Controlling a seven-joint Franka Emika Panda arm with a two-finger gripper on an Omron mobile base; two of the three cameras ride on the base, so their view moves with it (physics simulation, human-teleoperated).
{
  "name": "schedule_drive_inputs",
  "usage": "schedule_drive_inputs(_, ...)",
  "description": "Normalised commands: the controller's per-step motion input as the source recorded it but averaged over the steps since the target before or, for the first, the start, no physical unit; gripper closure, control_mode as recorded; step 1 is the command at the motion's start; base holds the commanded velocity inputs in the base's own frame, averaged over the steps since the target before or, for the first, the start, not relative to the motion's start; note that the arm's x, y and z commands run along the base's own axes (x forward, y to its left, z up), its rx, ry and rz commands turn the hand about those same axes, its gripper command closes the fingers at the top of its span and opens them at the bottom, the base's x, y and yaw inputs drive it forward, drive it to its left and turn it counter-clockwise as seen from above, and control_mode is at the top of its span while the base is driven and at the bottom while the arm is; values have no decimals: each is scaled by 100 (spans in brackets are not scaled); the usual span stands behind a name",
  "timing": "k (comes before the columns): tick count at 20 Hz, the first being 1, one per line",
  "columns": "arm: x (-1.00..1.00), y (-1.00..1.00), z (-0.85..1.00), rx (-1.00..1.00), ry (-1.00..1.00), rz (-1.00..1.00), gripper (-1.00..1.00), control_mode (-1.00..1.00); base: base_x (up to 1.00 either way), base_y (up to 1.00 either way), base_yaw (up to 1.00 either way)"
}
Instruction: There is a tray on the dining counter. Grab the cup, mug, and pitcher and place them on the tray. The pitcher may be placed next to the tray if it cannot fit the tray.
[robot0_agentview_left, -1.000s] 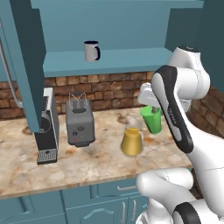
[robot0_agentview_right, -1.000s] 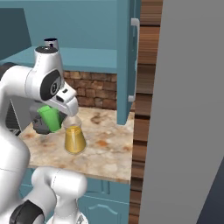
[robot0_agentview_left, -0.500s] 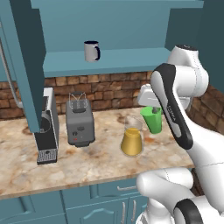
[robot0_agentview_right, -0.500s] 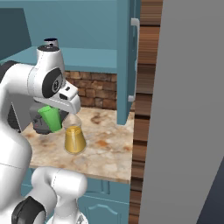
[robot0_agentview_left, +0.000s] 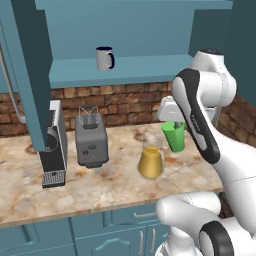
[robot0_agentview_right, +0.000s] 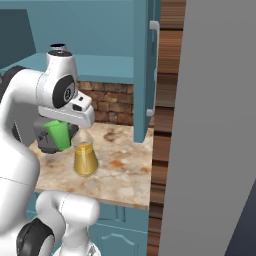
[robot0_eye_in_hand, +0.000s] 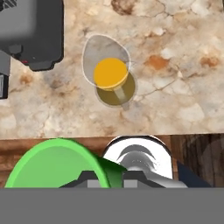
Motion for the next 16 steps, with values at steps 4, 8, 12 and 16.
schedule_drive_inputs(4,0,10,0,-8,0,7,100,-100,0,0,0)
schedule_drive_inputs(8,0,5,0,-9,2,4,100,-100,0,0,0)
schedule_drive_inputs(12,0,0,1,-3,1,3,100,-100,0,0,0)
schedule_drive_inputs(16,0,0,0,0,0,0,100,100,0,0,0)
